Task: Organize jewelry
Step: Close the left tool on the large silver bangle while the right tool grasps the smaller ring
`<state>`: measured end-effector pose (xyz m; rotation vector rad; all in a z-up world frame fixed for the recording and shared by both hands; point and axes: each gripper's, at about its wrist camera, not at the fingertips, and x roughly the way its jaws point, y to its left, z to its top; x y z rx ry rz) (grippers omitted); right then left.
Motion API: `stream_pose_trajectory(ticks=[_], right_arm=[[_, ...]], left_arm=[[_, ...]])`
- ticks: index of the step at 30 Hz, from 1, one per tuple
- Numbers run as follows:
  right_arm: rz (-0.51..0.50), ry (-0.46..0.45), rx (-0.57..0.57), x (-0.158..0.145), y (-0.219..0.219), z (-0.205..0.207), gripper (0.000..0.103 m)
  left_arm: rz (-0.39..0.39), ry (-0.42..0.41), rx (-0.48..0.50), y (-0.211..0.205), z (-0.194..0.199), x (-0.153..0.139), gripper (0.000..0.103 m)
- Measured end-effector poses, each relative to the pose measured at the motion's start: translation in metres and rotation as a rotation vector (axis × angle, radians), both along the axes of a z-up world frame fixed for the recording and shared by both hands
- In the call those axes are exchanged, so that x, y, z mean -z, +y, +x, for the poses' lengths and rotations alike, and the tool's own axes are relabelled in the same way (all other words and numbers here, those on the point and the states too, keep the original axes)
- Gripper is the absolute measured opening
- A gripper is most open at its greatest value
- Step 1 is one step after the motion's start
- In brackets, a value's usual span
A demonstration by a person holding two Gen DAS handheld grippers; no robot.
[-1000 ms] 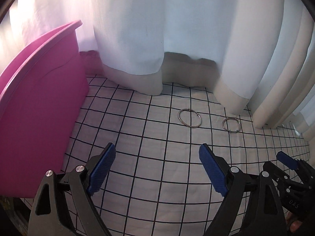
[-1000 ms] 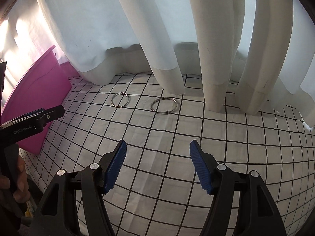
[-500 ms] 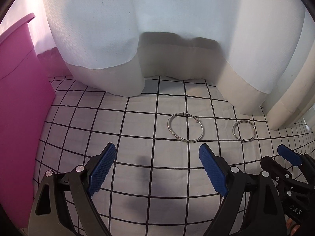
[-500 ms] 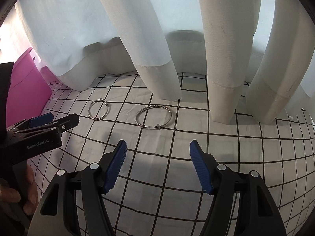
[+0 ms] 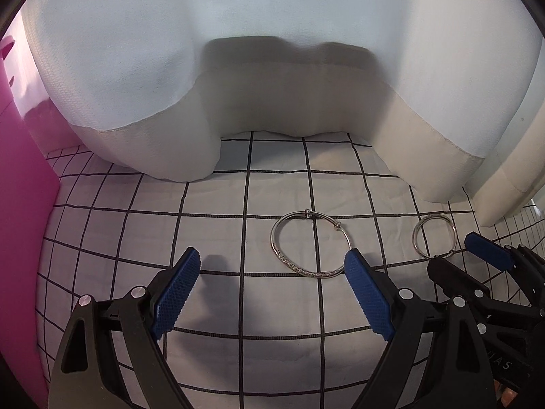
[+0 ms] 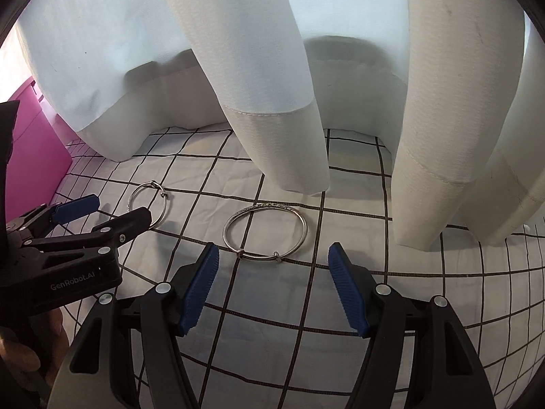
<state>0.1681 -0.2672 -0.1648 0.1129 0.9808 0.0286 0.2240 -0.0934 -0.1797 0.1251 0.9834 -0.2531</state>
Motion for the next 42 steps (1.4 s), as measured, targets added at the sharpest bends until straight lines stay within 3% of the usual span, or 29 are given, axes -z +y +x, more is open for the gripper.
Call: stream_pose_trajectory(ticks=[16, 26, 42], right_arm=[[-0.085, -0.024, -0.032, 0.003, 0.003, 0.008, 0.071], [-0.081, -0.026, -0.052, 0.005, -0.004, 0.008, 0.072], [-0.096, -0.045, -0.019, 0.009, -0.005, 0.013, 0.075]], left_arm=[[0.003, -0.019, 0.005, -0.010, 0.015, 0.009, 0.096], [0.032, -0.029, 0.047, -0.012, 0.013, 0.009, 0.097], [0.038, -0.036, 0.025, -0.017, 0.018, 0.011, 0.097]])
